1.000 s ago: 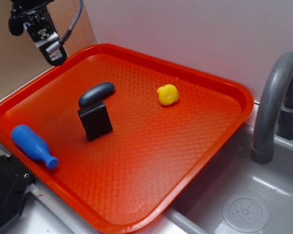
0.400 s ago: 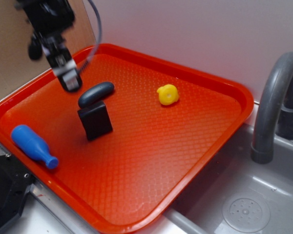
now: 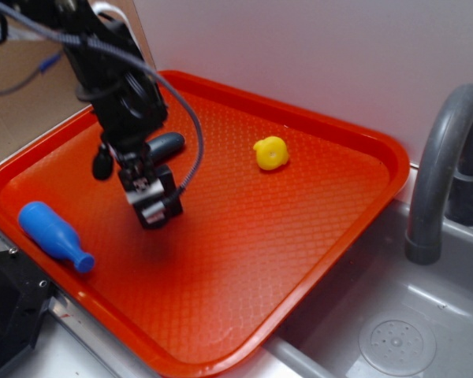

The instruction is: Grab the black box.

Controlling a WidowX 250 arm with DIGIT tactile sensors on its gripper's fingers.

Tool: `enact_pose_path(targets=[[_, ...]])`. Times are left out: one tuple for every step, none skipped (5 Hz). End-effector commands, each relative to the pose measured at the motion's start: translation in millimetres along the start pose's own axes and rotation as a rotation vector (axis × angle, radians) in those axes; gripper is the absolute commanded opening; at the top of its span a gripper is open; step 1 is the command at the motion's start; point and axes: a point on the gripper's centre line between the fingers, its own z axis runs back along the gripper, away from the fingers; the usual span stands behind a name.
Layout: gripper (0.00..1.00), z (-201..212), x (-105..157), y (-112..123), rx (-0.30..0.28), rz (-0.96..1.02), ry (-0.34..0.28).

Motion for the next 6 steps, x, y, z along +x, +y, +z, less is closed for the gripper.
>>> enact_pose_path(targets=[[0.00,-27.2,10.1,3.2,0.038,0.001,0.028],[0.00,0.5,10.3,9.5,0.011,0.016,-0.004],[0.00,51.9,6.7,27.2,0.069,0.039,-0.109],[0.00,104.3,-2.2,48.7,0.100,0.201,-0.101],[0.00,156.0,-4.2,52.3,0.172,0.320,-0.114],[0.00,205.0,2.0,52.9,0.085,0.343,-0.034]])
